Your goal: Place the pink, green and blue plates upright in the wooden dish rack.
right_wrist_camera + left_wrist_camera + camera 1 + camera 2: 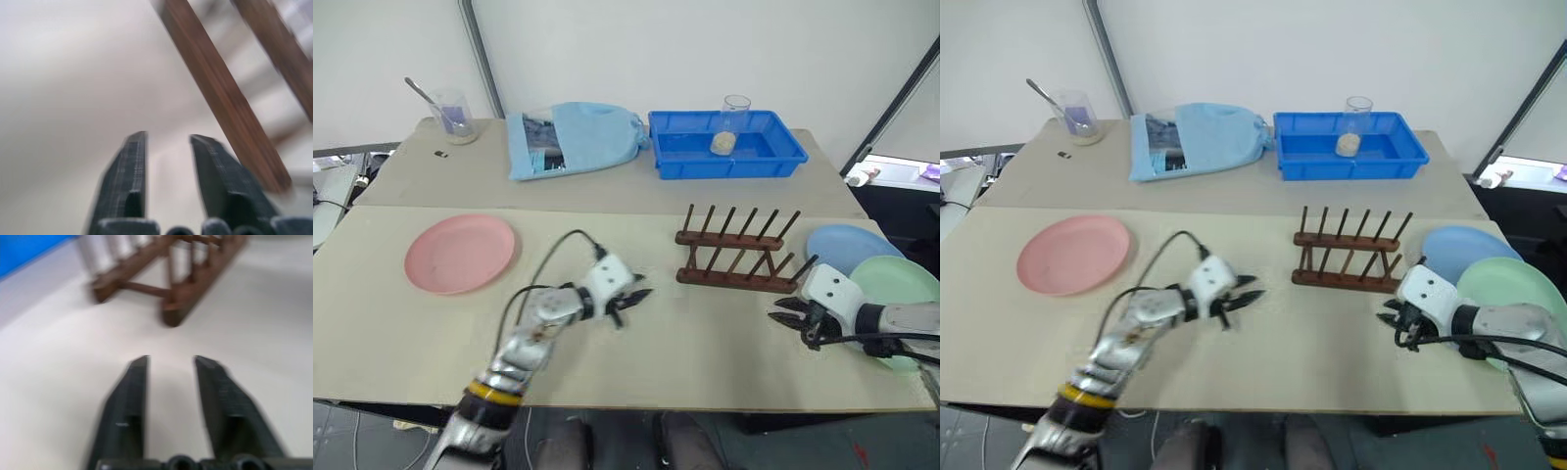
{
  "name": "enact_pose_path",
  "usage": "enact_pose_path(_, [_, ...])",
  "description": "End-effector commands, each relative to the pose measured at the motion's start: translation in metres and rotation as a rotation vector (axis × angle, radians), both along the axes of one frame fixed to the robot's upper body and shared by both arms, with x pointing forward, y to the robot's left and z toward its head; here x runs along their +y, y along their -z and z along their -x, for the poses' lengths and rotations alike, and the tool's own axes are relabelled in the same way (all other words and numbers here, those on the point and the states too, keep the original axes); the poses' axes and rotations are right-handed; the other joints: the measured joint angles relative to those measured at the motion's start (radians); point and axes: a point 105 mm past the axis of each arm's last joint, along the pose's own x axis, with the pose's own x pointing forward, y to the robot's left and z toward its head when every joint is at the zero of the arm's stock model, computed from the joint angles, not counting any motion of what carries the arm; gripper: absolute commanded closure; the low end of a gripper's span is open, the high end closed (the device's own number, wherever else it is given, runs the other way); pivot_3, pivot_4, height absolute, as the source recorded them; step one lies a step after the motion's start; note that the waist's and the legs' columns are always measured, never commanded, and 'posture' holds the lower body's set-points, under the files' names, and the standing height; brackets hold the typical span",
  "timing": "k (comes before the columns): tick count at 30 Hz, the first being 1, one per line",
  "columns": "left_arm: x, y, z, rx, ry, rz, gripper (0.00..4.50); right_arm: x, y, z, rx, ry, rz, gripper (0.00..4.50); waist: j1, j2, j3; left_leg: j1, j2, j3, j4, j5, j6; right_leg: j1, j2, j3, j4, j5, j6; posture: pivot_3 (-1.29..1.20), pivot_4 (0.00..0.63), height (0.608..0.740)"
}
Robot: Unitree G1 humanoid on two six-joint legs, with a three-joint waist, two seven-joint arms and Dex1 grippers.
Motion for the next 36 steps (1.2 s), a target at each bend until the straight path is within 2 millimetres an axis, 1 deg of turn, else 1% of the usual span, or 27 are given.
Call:
enact_pose_path(1, [0.039,-0.032,0.01,-0.065,-0.187,0.101,0.95,0.027,-0.032,0.002,-0.073,-0.104,-0.088,1.54,0.0,0.0,0.0,0.0,0.0,0.0,0.0,0.0,0.0,0.0,0.0,0.0,0.0,-0.002,-0.003,0.0,0.15,0.696])
enact_pose_path(3, [0.071,-0.044,0.012,-0.089,-0.356,0.16,0.04,0.042,-0.045,-0.002,-0.104,-0.152,-0.147,0.87,0.006,-0.002,0.001,0.0,-0.001,0.001,0.0,0.0,0.0,0.0,-0.002,0.0,0.0,-0.002,-0.003,0.0,0.15,0.696])
enact_pose_path(5, [0.101,-0.053,0.011,-0.103,-0.529,0.215,0.0,0.052,-0.051,-0.005,-0.112,-0.191,-0.18,0.15,0.013,-0.002,0.001,0.0,-0.001,0.001,0.0,0.0,-0.001,0.0,-0.002,0.0,-0.001,-0.002,-0.003,0.0,0.15,0.696])
enact_pose_path(6, [0.122,-0.058,0.009,-0.106,-0.649,0.265,0.0,0.058,-0.053,-0.008,-0.116,-0.22,-0.183,0.07,0.016,-0.002,0.001,0.0,-0.001,0.001,0.0,0.001,-0.001,0.001,-0.002,0.0,-0.001,-0.002,-0.003,0.0,0.15,0.696])
enact_pose_path(8, [0.158,-0.07,0.007,-0.117,-0.842,0.382,0.0,0.067,-0.056,-0.015,-0.132,-0.269,-0.179,0.07,0.016,-0.003,0.002,-0.001,-0.001,0.001,0.0,0.001,-0.001,0.0,-0.002,-0.001,-0.002,-0.002,-0.003,0.0,0.15,0.696])
enact_pose_path(10, [0.184,-0.078,0.009,-0.129,-0.989,0.469,0.0,0.072,-0.058,-0.024,-0.149,-0.302,-0.173,0.07,0.015,-0.006,0.003,-0.002,-0.001,0.001,0.0,0.001,-0.001,0.0,-0.002,-0.001,-0.003,-0.001,-0.002,0.0,0.15,0.696])
enact_pose_path(13, [0.219,-0.076,0.017,-0.109,-1.205,0.562,0.0,0.08,-0.062,-0.037,-0.173,-0.338,-0.182,0.07,0.011,-0.006,0.003,-0.002,-0.002,0.0,0.0,0.001,-0.001,0.001,-0.002,-0.002,-0.004,0.002,0.003,0.0,0.15,0.696])
enact_pose_path(16, [0.247,-0.063,0.031,-0.074,-1.376,0.596,0.0,0.089,-0.067,-0.046,-0.174,-0.377,-0.21,0.07,0.007,-0.007,0.004,-0.003,-0.002,0.001,0.0,0.0,-0.001,0.001,-0.002,-0.001,-0.005,0.003,0.002,0.0,0.15,0.696])
enact_pose_path(18, [0.254,-0.054,0.035,-0.034,-1.422,0.593,0.0,0.094,-0.07,-0.049,-0.165,-0.403,-0.225,0.07,0.007,-0.008,0.004,-0.003,-0.001,0.0,0.0,0.0,0.0,0.0,-0.002,-0.001,-0.004,0.005,-0.001,0.0,0.15,0.696])
enact_pose_path(21, [0.253,-0.036,0.033,0.071,-1.442,0.607,0.0,0.1,-0.077,-0.051,-0.148,-0.439,-0.25,0.07,0.011,-0.008,0.004,-0.003,-0.001,0.0,0.0,0.0,-0.001,0.0,-0.002,-0.002,-0.004,0.006,-0.003,0.0,0.15,0.696])
enact_pose_path(24, [0.247,-0.021,0.027,0.176,-1.437,0.649,0.0,0.105,-0.085,-0.055,-0.149,-0.454,-0.261,0.07,0.014,-0.008,0.004,-0.003,-0.001,0.0,0.0,0.001,-0.002,0.0,-0.003,-0.002,-0.004,0.005,-0.002,0.0,0.15,0.696])
enact_pose_path(27, [0.246,-0.01,0.02,0.255,-1.462,0.682,0.0,0.108,-0.088,-0.056,-0.16,-0.466,-0.244,0.07,0.013,-0.011,0.004,-0.003,-0.001,0.0,0.0,0.001,-0.002,0.0,-0.003,-0.003,-0.004,0.005,-0.003,0.0,0.15,0.696])
enact_pose_path(30, [0.243,-0.003,0.01,0.308,-1.468,0.695,0.0,0.111,-0.089,-0.056,-0.169,-0.474,-0.232,0.07,0.011,-0.011,0.004,-0.003,-0.001,0.0,0.0,0.001,-0.002,0.0,-0.002,-0.003,-0.004,0.006,-0.002,0.0,0.15,0.696])
enact_pose_path(33, [0.24,0.001,0.0,0.337,-1.479,0.688,0.8,0.112,-0.091,-0.055,-0.176,-0.474,-0.229,0.0,0.011,-0.011,0.004,-0.003,-0.001,0.0,-0.001,0.001,-0.002,-0.001,-0.003,-0.003,-0.004,0.007,-0.005,0.0,0.15,0.696])
enact_pose_path(36, [0.237,0.002,-0.008,0.348,-1.468,0.676,2.25,0.111,-0.09,-0.054,-0.185,-0.47,-0.216,0.0,0.011,-0.011,0.004,-0.004,-0.001,0.0,-0.001,0.001,-0.002,-0.001,-0.003,-0.003,-0.004,0.007,-0.005,0.0,0.15,0.696])
